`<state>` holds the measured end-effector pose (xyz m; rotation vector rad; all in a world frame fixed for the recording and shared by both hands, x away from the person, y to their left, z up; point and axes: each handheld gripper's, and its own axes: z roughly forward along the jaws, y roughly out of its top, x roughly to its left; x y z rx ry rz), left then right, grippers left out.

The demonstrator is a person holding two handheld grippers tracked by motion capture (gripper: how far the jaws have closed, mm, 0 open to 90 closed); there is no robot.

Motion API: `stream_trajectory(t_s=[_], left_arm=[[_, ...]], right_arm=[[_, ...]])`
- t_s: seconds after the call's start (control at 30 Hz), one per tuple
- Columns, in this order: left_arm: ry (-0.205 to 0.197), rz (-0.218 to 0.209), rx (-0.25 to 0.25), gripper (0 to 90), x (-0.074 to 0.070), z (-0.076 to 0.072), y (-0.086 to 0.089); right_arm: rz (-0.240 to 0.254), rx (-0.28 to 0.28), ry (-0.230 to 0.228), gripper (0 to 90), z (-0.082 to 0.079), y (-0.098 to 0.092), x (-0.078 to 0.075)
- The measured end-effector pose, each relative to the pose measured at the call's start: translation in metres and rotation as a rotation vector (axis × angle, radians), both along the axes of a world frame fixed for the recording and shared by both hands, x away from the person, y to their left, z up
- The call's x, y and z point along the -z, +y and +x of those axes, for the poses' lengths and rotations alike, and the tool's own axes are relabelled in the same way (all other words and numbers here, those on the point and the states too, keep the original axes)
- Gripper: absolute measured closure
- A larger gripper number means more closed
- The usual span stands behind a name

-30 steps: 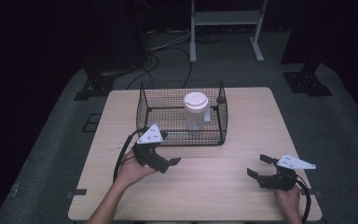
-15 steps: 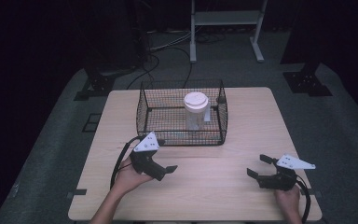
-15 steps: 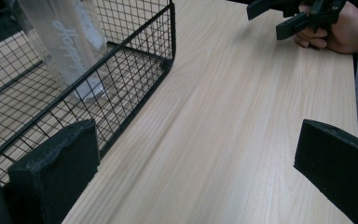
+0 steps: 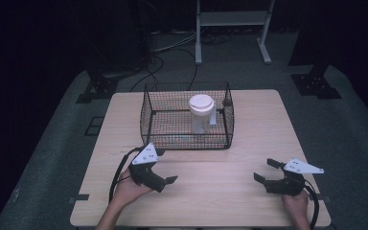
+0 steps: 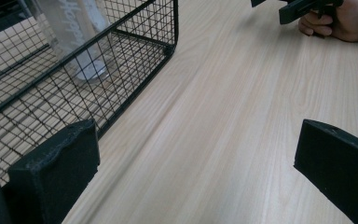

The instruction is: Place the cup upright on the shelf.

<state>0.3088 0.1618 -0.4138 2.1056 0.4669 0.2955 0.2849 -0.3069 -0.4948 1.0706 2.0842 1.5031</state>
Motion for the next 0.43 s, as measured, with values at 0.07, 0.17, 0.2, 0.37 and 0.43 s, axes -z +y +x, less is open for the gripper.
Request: stream_trajectory(t_s=[0.07,0.17,0.2,0.37,0.43], left_arm=[[-0.004,-0.003,-0.016,0.0,0.004,-0.003,0.004],[-0.012,-0.024,-0.038,0.0,0.009,-0.007,0.011],[-0.016,-0.023,-0.044,0.0,0.01,-0.008,0.013],[-0.026,-0.09,-0.093,0.0,0.02,-0.014,0.03],[-0.03,-0.104,-0.117,0.0,0.024,-0.016,0.037]], right_arm=[[-0.001,0.0,-0.001,12.8,0.0,0.0,0.0],[-0.002,-0.001,-0.003,12.8,0.0,0.0,0.0],[-0.002,-0.001,-0.003,12.8,0.0,0.0,0.0],[-0.001,-0.001,-0.003,12.8,0.0,0.0,0.0],[-0.002,-0.003,-0.004,12.8,0.0,0.0,0.0]])
